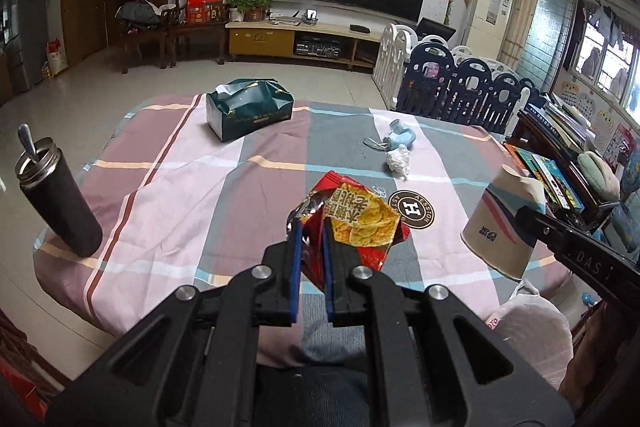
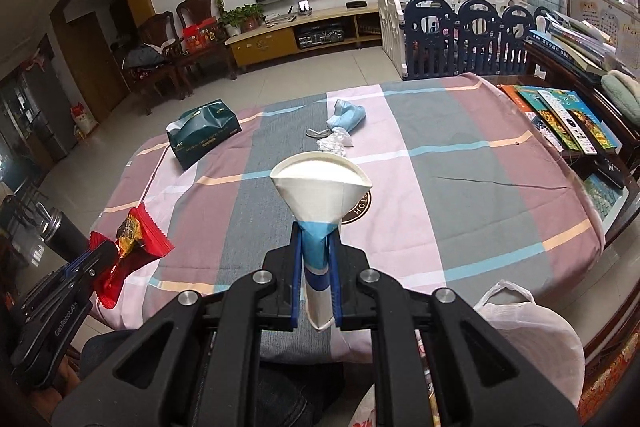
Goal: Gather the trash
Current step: 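Lift the red snack wrapper with the left gripper while the right lifts the paper cup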
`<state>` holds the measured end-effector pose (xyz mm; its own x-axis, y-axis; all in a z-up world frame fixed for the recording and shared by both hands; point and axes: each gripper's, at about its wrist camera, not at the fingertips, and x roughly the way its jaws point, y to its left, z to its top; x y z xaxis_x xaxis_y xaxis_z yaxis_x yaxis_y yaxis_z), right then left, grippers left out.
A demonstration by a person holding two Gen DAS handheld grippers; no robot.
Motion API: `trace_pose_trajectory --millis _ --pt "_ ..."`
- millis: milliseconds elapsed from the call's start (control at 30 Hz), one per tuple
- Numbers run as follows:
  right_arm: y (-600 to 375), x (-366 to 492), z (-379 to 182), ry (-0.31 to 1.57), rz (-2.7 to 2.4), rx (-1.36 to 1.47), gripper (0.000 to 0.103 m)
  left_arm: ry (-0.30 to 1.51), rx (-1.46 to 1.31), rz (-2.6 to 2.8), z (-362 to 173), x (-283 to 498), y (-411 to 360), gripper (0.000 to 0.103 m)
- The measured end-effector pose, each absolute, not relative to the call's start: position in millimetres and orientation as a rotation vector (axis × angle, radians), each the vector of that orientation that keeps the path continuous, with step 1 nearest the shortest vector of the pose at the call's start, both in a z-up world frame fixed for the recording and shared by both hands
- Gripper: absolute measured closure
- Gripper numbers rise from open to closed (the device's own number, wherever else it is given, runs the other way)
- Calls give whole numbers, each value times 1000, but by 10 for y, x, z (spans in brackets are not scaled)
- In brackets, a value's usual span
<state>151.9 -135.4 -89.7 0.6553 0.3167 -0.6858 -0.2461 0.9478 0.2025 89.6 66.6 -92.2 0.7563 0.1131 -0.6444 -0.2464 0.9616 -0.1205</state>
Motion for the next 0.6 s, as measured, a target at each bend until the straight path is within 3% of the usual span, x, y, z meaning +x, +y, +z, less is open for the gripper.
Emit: trace_pose_trajectory --millis 600 --pt "-1070 1330 -772 793 296 16 90 620 -273 248 -712 692 942 93"
